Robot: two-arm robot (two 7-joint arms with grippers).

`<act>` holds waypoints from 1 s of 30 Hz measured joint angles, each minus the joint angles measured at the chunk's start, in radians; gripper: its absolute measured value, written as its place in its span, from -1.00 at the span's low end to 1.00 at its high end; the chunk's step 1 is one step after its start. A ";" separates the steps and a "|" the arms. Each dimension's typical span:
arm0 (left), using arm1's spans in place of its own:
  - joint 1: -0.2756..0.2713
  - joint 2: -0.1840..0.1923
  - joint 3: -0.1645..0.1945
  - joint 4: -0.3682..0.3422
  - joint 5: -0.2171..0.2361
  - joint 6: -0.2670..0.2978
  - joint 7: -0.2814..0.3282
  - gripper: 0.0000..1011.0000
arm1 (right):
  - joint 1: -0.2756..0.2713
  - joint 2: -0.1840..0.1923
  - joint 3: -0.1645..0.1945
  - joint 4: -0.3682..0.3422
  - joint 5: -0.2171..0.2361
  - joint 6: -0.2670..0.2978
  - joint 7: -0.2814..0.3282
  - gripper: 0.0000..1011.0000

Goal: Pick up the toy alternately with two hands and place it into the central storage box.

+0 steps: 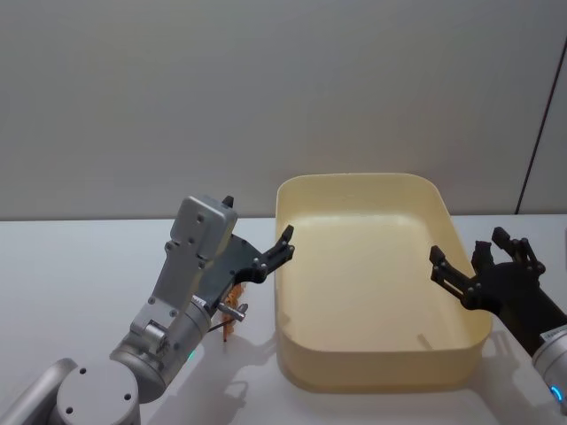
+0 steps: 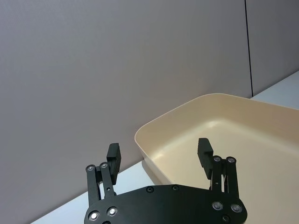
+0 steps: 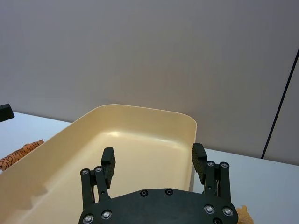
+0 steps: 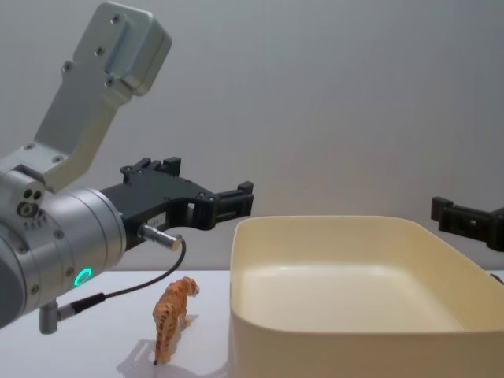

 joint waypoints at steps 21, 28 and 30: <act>0.019 0.032 -0.020 -0.014 -0.049 0.009 -0.050 0.98 | 0.000 0.000 0.000 0.000 0.000 0.000 0.000 0.98; 0.039 0.057 -0.032 -0.038 -0.073 0.048 -0.063 0.98 | 0.000 0.000 0.000 0.000 0.000 0.000 0.000 0.98; 0.043 0.063 -0.035 -0.043 -0.078 0.070 -0.064 0.98 | 0.000 0.000 0.000 0.000 0.000 0.000 0.000 0.98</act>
